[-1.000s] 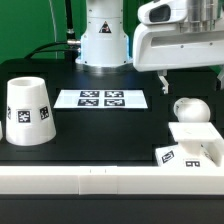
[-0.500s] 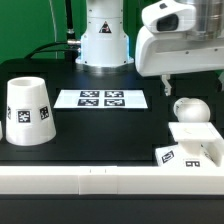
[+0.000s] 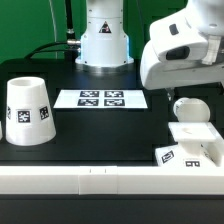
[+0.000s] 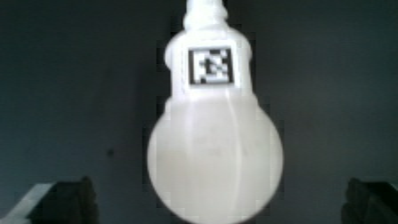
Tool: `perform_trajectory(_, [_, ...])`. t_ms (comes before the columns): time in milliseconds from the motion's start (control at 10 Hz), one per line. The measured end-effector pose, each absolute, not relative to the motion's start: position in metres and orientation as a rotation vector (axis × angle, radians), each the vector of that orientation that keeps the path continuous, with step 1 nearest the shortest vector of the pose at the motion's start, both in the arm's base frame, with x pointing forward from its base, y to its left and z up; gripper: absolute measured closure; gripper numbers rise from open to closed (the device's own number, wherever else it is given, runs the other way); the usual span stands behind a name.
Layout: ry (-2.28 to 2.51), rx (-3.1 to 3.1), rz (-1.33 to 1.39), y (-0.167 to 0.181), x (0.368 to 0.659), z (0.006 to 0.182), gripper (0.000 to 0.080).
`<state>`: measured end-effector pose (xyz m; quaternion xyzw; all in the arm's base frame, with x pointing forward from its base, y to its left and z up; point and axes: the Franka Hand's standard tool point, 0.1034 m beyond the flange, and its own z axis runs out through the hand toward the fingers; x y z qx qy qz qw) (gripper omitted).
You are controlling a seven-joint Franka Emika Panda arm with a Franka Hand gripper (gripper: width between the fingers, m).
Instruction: Assemble lamp
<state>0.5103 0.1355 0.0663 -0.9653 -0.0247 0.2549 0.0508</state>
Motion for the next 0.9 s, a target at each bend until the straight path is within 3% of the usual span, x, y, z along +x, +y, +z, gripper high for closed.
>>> perform_trajectory(700, [-0.120,-2.678,1.490,0.140,0.475,0.041,0.0100])
perform_trajectory(900, [-0.140,-2.678,1.467,0.142,0.480,0.032,0.0101])
